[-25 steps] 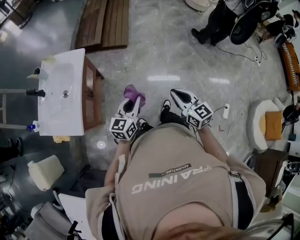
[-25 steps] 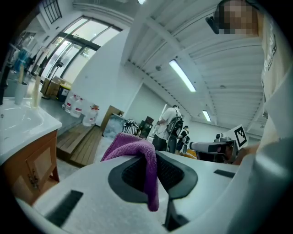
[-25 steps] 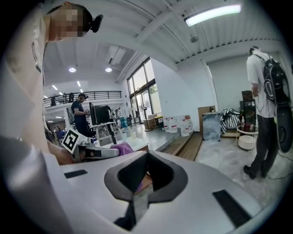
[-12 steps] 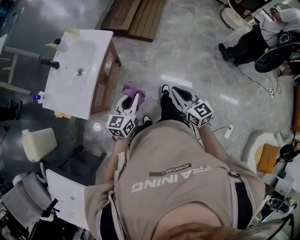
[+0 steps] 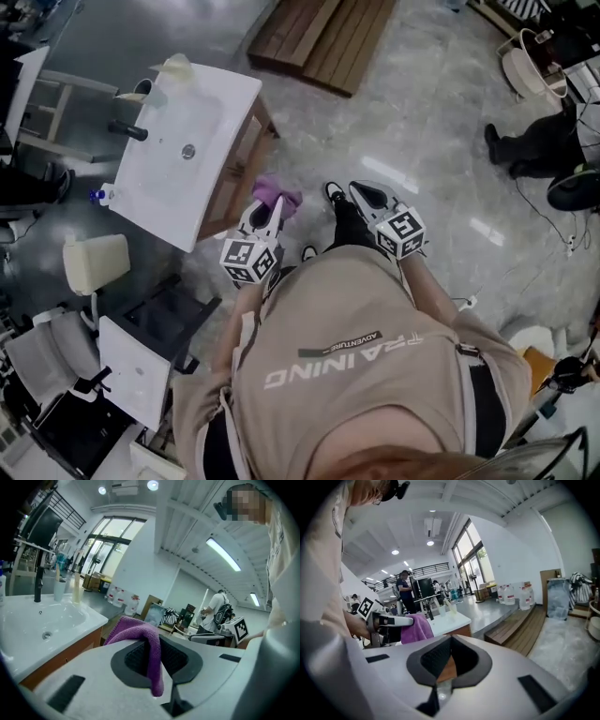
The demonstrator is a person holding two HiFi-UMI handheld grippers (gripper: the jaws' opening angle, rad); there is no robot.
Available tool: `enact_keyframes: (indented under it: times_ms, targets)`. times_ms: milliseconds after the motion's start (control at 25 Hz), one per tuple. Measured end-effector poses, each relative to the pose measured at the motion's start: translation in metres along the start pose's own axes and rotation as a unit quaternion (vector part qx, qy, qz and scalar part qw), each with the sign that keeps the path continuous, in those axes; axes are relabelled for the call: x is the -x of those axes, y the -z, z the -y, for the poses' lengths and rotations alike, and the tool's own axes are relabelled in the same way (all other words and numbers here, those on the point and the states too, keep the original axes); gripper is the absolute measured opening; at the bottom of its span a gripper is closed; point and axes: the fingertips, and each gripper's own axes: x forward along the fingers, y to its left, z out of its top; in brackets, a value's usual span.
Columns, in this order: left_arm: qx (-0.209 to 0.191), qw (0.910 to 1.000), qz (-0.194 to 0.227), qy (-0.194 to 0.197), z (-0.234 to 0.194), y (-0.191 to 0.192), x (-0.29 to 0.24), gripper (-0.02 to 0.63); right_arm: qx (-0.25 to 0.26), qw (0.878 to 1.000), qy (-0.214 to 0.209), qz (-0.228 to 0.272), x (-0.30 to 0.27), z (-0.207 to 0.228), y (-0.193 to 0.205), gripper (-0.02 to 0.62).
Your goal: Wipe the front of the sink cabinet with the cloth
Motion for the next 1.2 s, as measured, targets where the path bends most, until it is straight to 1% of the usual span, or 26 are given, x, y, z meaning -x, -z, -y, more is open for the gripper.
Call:
enact_keyframes:
  times_ms: [120, 200, 240, 360, 520, 600, 680, 800, 880, 960, 1080, 1120, 1200]
  targets:
    - [0.007, 0.9989, 0.012, -0.044, -0.008, -0.024, -0.031, 0.037, 0.033, 0.998, -0.051, -0.007, -0.031, 0.031, -0.032, 0.012]
    - [0.023, 0.9965, 0.027, -0.075, -0.019, -0.040, -0.048, 0.037, 0.054, 0.995, -0.084, -0.012, -0.056, 0.050, -0.051, 0.011]
    - [0.035, 0.9945, 0.036, -0.092, -0.024, -0.045, -0.054, 0.037, 0.057, 0.993, -0.105, -0.015, -0.068, 0.057, -0.057, 0.011]
    - [0.074, 0.9847, 0.062, -0.145, -0.037, -0.054, -0.061, 0.037, 0.035, 0.985, -0.168, -0.022, -0.104, 0.073, -0.076, 0.012]
    - [0.092, 0.9701, 0.084, -0.208, -0.050, -0.059, -0.058, 0.037, 0.049, 0.974, -0.220, -0.030, -0.143, 0.077, -0.094, 0.012]
    - [0.102, 0.9616, 0.097, -0.236, -0.053, -0.061, -0.051, 0.037, 0.041, 0.968, -0.243, -0.035, -0.157, 0.070, -0.099, 0.011]
    - [0.109, 0.9503, 0.113, -0.269, -0.057, -0.063, -0.036, 0.037, 0.044, 0.959, -0.276, -0.043, -0.170, 0.053, -0.100, 0.011]
    - [0.121, 0.9318, 0.130, -0.316, -0.066, -0.060, -0.007, 0.037, 0.071, 0.938, -0.333, -0.060, -0.189, 0.016, -0.096, 0.011]
    - [0.127, 0.9217, 0.136, -0.340, -0.070, -0.051, 0.015, 0.037, 0.088, 0.925, -0.364, -0.065, -0.196, -0.010, -0.093, 0.011]
    - [0.133, 0.9122, 0.141, -0.361, -0.072, -0.040, 0.038, 0.037, 0.094, 0.914, -0.389, -0.067, -0.197, -0.036, -0.091, 0.011]
    - [0.146, 0.8978, 0.154, -0.386, -0.073, -0.027, 0.067, 0.037, 0.100, 0.903, -0.410, -0.083, -0.193, -0.065, -0.079, 0.011]
    - [0.149, 0.8947, 0.160, -0.390, -0.074, -0.024, 0.074, 0.037, 0.106, 0.900, -0.414, -0.091, -0.192, -0.072, -0.074, 0.011]
    - [0.152, 0.8925, 0.167, -0.390, -0.078, -0.017, 0.086, 0.037, 0.120, 0.895, -0.417, -0.100, -0.193, -0.085, -0.065, 0.011]
